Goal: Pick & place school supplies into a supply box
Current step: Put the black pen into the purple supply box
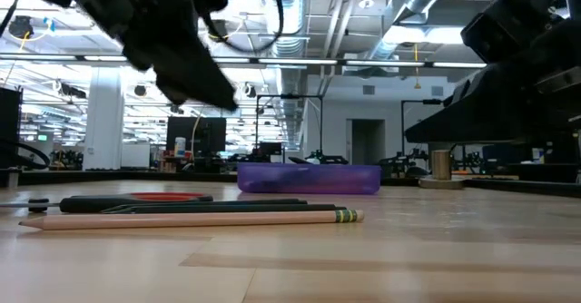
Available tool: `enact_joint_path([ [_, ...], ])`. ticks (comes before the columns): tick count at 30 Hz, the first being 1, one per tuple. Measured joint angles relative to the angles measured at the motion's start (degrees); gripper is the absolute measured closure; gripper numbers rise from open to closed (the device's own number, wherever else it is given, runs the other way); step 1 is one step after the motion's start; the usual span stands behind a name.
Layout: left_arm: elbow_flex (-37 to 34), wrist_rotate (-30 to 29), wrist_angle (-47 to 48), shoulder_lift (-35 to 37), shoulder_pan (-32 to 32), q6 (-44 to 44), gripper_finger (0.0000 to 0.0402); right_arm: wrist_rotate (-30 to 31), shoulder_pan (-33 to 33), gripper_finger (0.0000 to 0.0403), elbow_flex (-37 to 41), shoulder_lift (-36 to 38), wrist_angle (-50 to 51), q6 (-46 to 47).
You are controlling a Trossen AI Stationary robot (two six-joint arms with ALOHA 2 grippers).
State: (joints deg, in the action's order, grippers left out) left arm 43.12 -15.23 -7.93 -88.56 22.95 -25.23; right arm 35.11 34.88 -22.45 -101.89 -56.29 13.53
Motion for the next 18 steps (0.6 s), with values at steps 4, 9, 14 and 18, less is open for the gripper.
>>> enact_joint_path([
  [4, 3.3, 1.1, -0.2, -6.3, 0.0, -1.1, 0.0271, 0.8, 0.4, 0.0402, -0.6, -0.9, 0.0, -0.2],
  [9, 9.1, 3.0, 1.0, -12.1, -0.1, 0.1, 0.0271, 0.5, 1.4, 0.0402, -0.6, -0.7, 0.3, -0.6],
  [14, 14.0, 2.7, 7.1, -14.0, -0.1, 0.9, 0.0271, 0.3, 3.1, 0.0402, -0.6, -0.7, 0.9, -1.4],
  [18, 15.5, -0.1, 10.1, -13.8, -0.4, 2.3, 0.0271, 0.5, 4.3, 0.0402, -0.6, -0.7, 1.5, -1.5],
])
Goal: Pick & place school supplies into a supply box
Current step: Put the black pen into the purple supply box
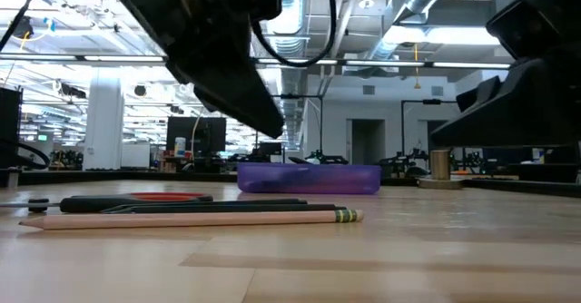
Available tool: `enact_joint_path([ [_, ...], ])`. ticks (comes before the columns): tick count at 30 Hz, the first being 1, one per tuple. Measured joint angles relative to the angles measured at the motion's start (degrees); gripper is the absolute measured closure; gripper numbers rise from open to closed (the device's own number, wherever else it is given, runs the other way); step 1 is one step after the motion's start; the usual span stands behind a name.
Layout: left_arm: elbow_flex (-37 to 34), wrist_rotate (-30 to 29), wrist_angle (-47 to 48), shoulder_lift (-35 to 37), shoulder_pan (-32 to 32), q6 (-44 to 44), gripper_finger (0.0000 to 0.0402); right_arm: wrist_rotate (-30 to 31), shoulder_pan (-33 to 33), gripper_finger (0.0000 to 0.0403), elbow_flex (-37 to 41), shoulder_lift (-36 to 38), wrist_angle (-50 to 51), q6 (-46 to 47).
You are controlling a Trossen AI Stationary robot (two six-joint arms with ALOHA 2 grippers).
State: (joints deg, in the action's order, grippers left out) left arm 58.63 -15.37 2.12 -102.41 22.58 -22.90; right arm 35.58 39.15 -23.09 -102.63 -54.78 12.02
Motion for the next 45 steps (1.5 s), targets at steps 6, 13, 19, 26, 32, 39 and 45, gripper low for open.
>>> enact_joint_path([
  [6, 0.0, -0.1, 5.1, 0.0, -2.6, -2.2, 0.0271, 0.3, 0.2, 0.0402, 0.0, 0.0, 1.0, 0.0],
  [13, 0.0, -0.7, 3.1, 0.0, -1.5, -6.6, 0.0271, 0.3, 0.3, 0.0402, 0.0, 0.0, 1.1, 0.0],
  [19, 0.0, -4.6, 0.3, -0.9, 0.0, -9.8, 0.0271, 0.3, 0.3, 0.0402, 0.0, 0.0, 1.1, 0.0],
  [26, 3.3, -5.4, 1.3, -6.6, 0.3, -10.1, 0.0271, 0.3, 0.2, 0.0402, 0.0, 0.1, 1.9, 1.2],
  [32, 5.3, -6.5, 1.5, -7.5, 0.3, -8.7, 0.0271, 0.3, 0.6, 0.0402, 0.0, 0.1, 2.1, 1.9],
  [39, 5.2, -7.3, 4.5, -8.5, 0.7, -10.9, 0.0271, 0.3, 0.6, 0.0402, 0.0, 0.1, 2.7, 2.1],
  [45, 5.2, -8.0, 5.9, -8.3, 1.3, -12.3, 0.0271, 0.3, 0.5, 0.0402, 0.0, 0.1, 3.4, 2.6],
])
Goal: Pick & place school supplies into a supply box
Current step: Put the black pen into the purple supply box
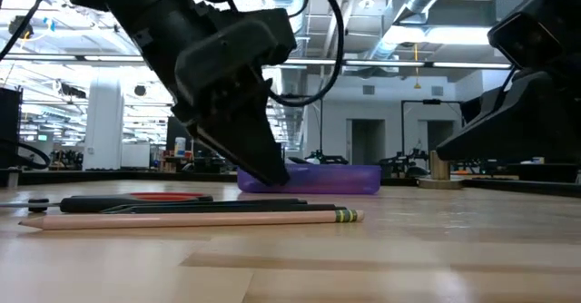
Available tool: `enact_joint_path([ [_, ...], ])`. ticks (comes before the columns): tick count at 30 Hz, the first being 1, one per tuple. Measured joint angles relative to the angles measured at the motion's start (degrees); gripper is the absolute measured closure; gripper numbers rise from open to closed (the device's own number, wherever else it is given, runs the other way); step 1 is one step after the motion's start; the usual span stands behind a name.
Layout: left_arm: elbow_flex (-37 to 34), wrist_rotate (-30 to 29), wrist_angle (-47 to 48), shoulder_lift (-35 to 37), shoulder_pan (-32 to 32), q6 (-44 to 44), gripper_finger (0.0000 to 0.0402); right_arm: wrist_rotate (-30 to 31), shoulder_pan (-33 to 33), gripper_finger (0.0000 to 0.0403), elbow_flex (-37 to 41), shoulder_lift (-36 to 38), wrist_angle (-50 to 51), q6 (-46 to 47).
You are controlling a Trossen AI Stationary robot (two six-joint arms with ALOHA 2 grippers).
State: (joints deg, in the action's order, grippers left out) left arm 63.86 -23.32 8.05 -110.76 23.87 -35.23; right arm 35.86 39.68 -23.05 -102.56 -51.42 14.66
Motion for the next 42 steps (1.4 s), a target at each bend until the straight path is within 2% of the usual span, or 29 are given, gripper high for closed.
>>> enact_joint_path([
  [27, 0.0, 1.7, -0.9, 0.0, 1.3, -0.7, 0.0271, 0.0, 0.0, 0.0402, 0.0, 0.0, 0.0, 0.5],
  [34, 0.4, 5.0, -3.1, -3.6, 0.2, -0.4, 0.0271, 0.0, 0.0, 0.0402, 0.0, 0.0, 0.2, 0.9],
  [42, 0.5, 5.1, -5.0, -5.2, -0.9, -1.3, 0.0272, 0.0, 0.0, 0.0402, 0.0, 0.0, 1.7, 3.0],
])
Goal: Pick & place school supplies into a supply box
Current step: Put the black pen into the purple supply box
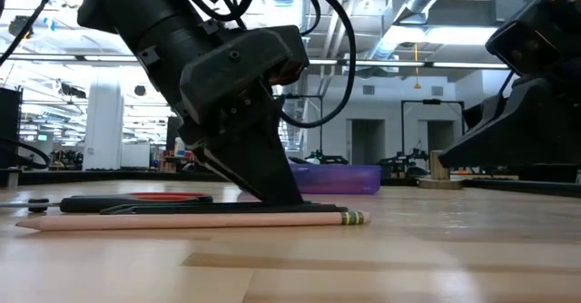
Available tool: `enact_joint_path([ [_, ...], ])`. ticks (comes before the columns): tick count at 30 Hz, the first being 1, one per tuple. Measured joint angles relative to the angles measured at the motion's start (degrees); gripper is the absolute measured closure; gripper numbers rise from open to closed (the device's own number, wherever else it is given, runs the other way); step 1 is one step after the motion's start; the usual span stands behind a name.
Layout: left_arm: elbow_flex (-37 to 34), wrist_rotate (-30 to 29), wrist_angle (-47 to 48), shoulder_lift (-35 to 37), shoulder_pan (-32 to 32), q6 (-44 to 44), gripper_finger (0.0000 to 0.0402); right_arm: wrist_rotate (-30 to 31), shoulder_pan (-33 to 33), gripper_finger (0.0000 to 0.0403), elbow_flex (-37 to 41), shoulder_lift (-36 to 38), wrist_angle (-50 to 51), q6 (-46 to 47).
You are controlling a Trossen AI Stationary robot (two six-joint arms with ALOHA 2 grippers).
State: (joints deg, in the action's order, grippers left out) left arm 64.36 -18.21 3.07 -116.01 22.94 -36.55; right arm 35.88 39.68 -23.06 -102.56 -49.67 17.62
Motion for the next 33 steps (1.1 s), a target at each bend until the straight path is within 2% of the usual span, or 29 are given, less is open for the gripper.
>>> enact_joint_path([
  [4, 0.0, -0.5, 0.5, -0.1, -0.1, 0.0, 0.0293, 0.0, 0.0, 0.0402, 0.0, 0.0, 0.1, 0.0],
  [12, -0.1, -1.9, -0.7, -0.3, -0.3, 0.2, 0.0389, 0.0, 0.0, 0.0402, 0.0, 0.0, 0.4, 0.0],
  [17, -0.2, -2.2, -2.7, -0.4, -0.3, 0.1, 0.0383, 0.0, 0.0, 0.0402, 0.0, 0.0, 0.5, 0.4],
  [26, -0.1, -3.7, -3.5, -0.5, -0.2, 1.5, 0.0395, 0.0, 0.0, 0.0402, 0.0, 0.0, 0.8, 0.4],
  [33, 6.8, -6.1, 7.6, -0.6, -0.2, 6.9, 0.0398, 0.0, 0.0, 0.0402, 0.0, 0.0, 0.8, 0.4],
])
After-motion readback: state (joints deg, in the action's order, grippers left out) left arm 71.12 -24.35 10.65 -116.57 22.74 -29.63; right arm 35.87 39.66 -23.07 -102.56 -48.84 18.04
